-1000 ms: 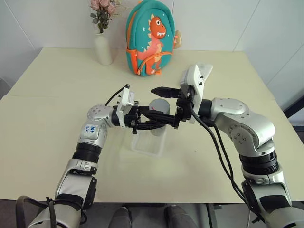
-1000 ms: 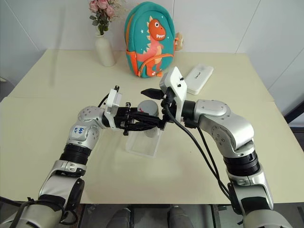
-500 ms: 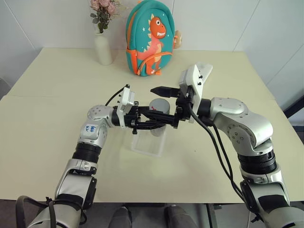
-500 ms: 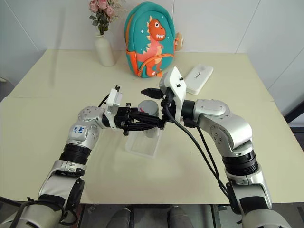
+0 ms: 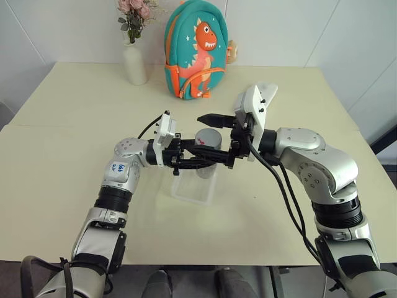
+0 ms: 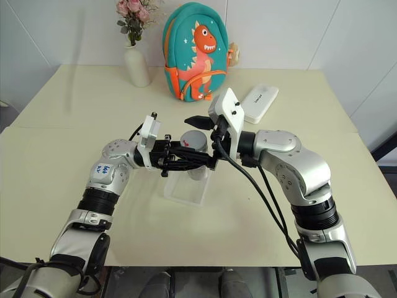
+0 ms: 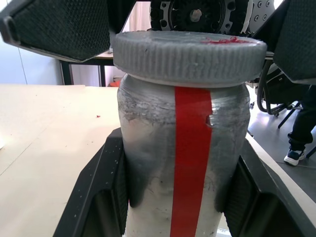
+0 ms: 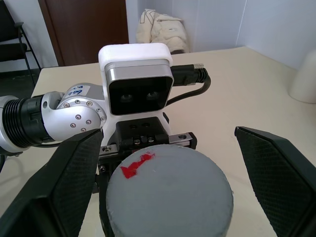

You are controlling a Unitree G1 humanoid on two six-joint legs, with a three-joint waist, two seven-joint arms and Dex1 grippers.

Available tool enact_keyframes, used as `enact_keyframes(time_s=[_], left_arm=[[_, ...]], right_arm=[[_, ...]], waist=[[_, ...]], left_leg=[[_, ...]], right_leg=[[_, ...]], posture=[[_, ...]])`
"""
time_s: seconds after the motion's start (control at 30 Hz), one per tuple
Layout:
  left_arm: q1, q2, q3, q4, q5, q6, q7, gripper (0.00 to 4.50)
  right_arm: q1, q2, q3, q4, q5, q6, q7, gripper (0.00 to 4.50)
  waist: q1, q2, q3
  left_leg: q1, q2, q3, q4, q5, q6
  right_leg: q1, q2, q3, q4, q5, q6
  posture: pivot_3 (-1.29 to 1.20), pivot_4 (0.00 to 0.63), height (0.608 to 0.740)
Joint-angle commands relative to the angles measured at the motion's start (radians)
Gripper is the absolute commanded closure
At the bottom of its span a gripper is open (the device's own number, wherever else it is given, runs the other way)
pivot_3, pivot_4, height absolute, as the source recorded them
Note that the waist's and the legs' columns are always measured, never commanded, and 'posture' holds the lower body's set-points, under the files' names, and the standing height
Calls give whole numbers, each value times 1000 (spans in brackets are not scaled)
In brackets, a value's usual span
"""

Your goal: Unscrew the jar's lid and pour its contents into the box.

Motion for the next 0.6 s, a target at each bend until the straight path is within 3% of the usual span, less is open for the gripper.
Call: enact_keyframes(time_s=[0.03,0.6], left_arm=[[-25,6,16,-35,-12,-5,3,2519],[-15,6,15,-50,-14,3,9,2519]], right_arm=[[-2,-11,-21,-41,1,-18,8,18],[2,-8,-27,-42,-16,-27,20,18]], waist=[[0,0,0],[0,0,0]], left_leg=[[0,0,0,0,0,0],[0,0,0,0,0,0]], right_leg=[[0,0,0,0,0,0],[0,0,0,0,0,0]], posture=[[0,150,740],[0,150,740]])
